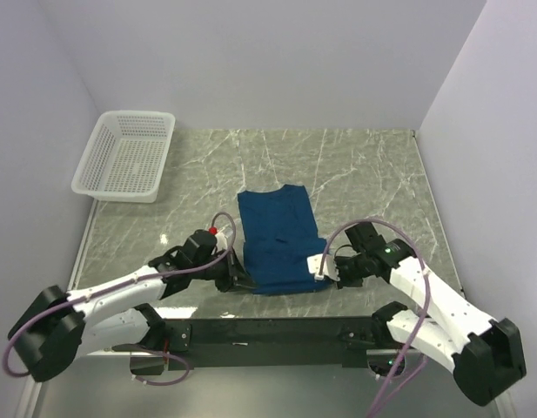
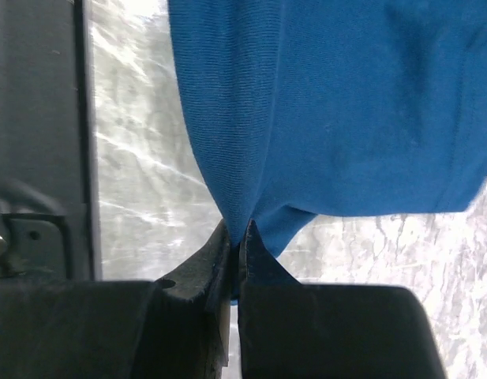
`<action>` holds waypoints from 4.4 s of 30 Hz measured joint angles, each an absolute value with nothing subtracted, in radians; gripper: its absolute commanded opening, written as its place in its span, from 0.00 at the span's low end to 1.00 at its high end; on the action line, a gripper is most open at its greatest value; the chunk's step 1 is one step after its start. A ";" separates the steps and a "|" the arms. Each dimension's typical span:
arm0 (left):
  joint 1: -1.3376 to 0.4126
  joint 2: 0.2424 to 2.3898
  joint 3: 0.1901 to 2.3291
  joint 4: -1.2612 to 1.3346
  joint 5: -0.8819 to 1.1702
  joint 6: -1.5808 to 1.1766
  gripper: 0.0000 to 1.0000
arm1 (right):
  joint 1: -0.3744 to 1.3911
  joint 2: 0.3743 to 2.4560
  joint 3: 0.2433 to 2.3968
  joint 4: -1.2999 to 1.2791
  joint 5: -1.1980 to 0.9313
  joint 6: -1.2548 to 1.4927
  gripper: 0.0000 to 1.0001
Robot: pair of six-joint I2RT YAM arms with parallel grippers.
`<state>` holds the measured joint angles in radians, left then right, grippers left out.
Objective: Fold and stack the t-shirts
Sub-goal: Fold the tshirt, then reset both grippers
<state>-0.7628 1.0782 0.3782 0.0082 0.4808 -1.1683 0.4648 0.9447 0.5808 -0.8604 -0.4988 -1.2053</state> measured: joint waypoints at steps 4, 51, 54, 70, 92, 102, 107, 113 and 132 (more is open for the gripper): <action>-0.743 1.047 0.442 -0.082 0.462 -1.165 0.00 | 0.465 0.927 0.598 -0.865 -0.498 -1.147 0.00; -0.202 1.741 1.330 -0.179 0.328 -0.733 0.50 | 0.292 2.074 1.725 -0.483 -0.207 -0.357 0.37; -0.200 1.605 1.251 -0.059 0.425 -0.730 0.11 | 0.226 2.022 1.681 -0.595 -0.495 -0.392 0.30; -0.346 2.140 1.320 -0.004 0.730 -0.784 0.01 | 0.264 2.144 1.600 -0.742 -0.782 -0.258 0.27; -0.222 2.199 1.477 -0.015 0.608 -0.794 0.29 | 0.210 2.106 1.581 -0.736 -0.699 -0.225 0.51; -0.217 1.419 1.223 0.055 0.264 -0.544 0.99 | 0.152 1.809 1.400 -0.535 -0.537 -0.170 0.88; -0.196 0.994 0.972 0.116 0.160 -0.536 0.99 | 0.155 1.948 1.402 -0.492 -0.545 -0.076 0.89; -0.185 0.778 0.664 0.001 0.212 -0.585 1.00 | 0.157 2.066 1.459 -0.504 -0.622 -0.010 0.73; -0.185 0.379 0.494 -0.227 0.324 -0.780 0.99 | 0.089 2.137 1.507 -0.657 -0.672 0.003 0.00</action>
